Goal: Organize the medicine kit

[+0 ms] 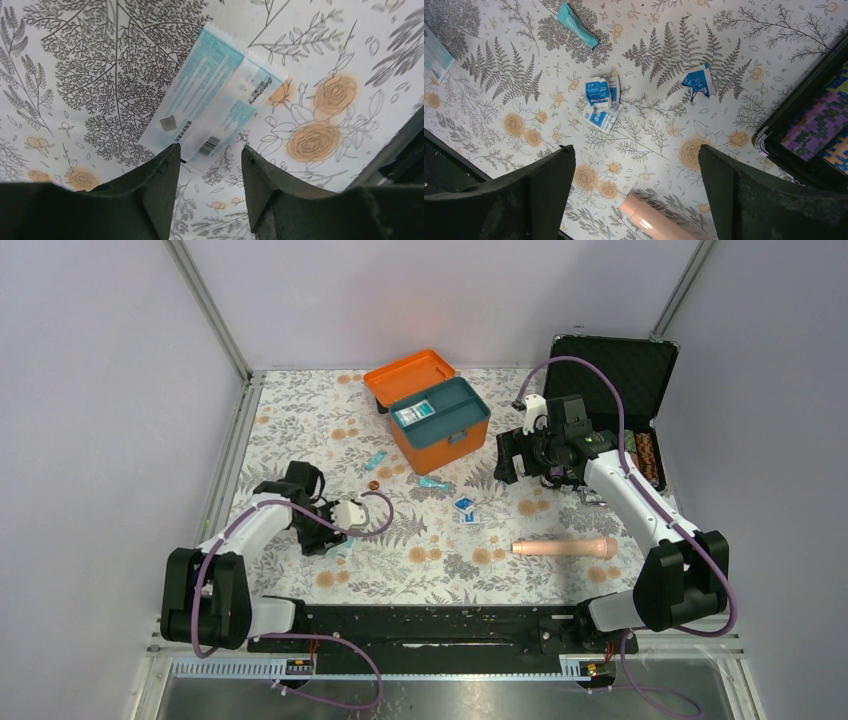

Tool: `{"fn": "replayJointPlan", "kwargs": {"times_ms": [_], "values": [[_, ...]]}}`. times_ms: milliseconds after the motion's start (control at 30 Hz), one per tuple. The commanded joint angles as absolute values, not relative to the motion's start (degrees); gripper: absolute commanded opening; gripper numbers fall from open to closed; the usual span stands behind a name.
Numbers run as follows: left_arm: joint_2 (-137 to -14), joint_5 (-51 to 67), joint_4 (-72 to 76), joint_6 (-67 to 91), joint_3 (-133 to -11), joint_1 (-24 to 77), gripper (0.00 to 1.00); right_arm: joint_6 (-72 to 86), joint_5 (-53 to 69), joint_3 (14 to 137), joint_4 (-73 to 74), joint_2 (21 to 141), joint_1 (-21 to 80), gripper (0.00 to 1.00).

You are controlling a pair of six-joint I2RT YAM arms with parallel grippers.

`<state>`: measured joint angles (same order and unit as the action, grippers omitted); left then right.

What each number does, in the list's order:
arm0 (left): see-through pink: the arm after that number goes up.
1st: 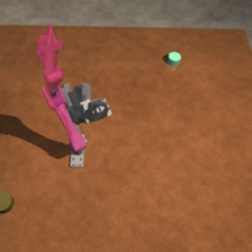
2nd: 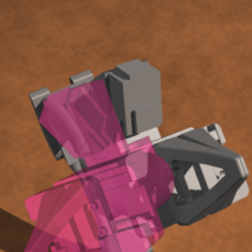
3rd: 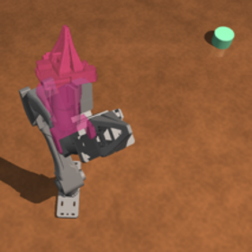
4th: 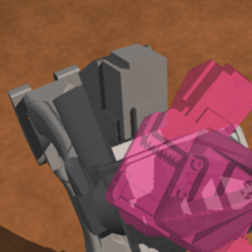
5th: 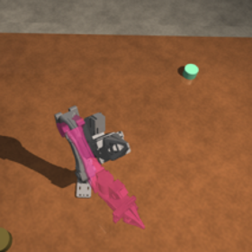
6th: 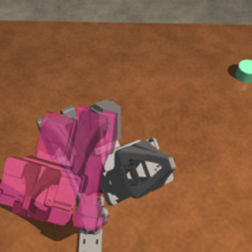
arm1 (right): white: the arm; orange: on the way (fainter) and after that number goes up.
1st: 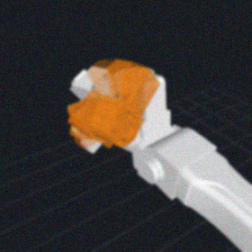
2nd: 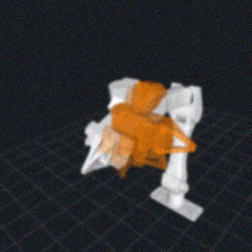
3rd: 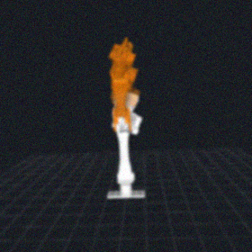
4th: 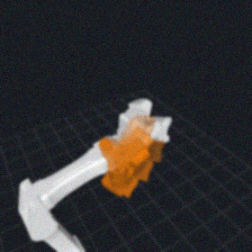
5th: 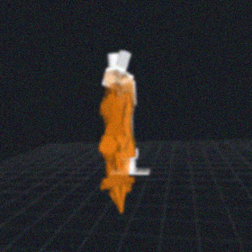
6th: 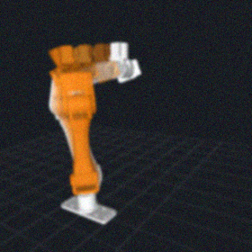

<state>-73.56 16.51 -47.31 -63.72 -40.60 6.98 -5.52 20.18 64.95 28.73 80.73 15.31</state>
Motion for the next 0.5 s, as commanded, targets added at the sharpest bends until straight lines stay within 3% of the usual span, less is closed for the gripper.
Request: {"fn": "replayJointPlan", "kwargs": {"times_ms": [0, 233, 467], "values": [[-74.8, 13.1, -46.6, -76.2, -38.9, 6.8, 0.49, -5.2, 21.8, 65.6, 27.4, 80.8, 15.1, 0.99], [-76.1, 7.4, -36.9, -79.9, -33.2, 6.9, 0.44, -5.0, 21.7, 66.0, 27.0, 81.1, 15.1, 0.99], [-74.9, 9.1, -38.0, -80.8, -32.0, 6.9, 0.14, -5.2, 21.2, 64.5, 27.0, 79.8, 15.1, 0.99]]}}
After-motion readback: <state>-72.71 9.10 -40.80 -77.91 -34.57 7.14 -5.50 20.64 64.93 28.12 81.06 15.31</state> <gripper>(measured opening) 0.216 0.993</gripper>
